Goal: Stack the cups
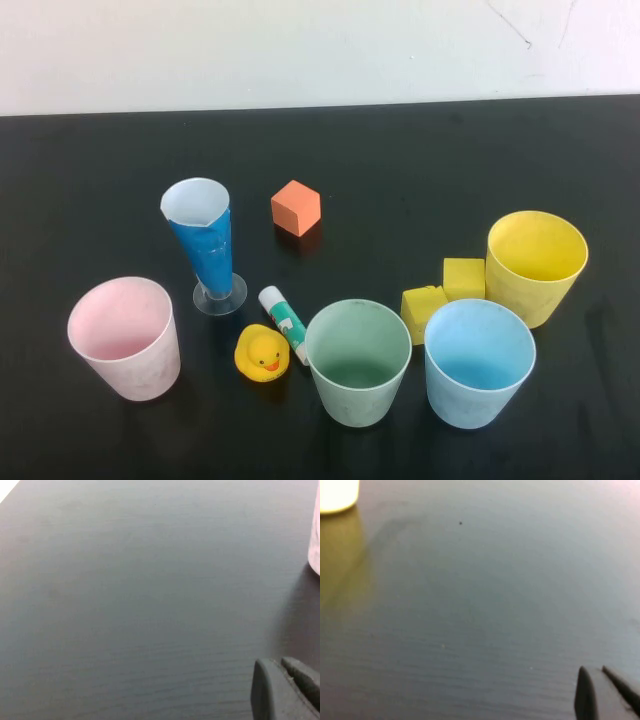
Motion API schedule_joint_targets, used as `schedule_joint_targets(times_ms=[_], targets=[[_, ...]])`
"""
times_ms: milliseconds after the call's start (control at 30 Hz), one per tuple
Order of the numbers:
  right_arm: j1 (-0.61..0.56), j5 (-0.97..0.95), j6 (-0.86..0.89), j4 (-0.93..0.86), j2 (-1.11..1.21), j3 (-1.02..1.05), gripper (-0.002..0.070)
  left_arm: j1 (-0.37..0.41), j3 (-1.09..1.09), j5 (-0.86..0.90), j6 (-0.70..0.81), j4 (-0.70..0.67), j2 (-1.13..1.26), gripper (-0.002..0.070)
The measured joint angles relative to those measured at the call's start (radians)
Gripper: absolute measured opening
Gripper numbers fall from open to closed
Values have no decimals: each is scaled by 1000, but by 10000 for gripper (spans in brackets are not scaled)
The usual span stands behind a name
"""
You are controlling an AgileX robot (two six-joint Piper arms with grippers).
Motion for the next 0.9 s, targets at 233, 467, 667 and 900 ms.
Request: schedule_joint_targets(times_ms=[233, 467, 667, 900], targets=[[0, 0, 7, 10, 0, 0, -3, 0, 0, 0, 0, 0, 0, -3], [0, -4, 15, 92, 0, 0, -3, 0, 0, 0, 2, 0, 0, -3], [0, -5, 15, 93, 0, 0, -3, 0, 0, 0, 2, 0, 0, -3], [0, -7, 19, 168, 0, 0, -3, 0, 0, 0, 2, 0, 0, -3]])
